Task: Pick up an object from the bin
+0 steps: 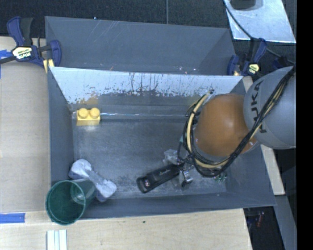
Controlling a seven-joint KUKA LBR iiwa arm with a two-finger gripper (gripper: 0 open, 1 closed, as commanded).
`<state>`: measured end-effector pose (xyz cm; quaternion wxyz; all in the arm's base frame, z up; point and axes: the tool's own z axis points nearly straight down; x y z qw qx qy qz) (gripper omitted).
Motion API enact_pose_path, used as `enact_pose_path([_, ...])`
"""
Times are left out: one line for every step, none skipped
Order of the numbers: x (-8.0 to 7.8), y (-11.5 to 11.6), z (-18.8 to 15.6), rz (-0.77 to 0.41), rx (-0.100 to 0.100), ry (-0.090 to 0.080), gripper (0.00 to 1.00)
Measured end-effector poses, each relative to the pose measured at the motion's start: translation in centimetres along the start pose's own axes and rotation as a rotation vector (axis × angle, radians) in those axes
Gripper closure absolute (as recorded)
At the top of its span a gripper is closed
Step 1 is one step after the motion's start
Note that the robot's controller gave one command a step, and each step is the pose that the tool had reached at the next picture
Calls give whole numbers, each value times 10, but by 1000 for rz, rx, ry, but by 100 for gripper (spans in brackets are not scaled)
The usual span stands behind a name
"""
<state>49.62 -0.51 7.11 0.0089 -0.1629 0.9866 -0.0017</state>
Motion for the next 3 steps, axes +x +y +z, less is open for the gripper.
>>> enact_pose_path([0,0,0,0,0,0,100])
enact_pose_path([2,1,-23,1,-3,9,100])
enact_pose_path([2,1,-59,2,-4,10,100])
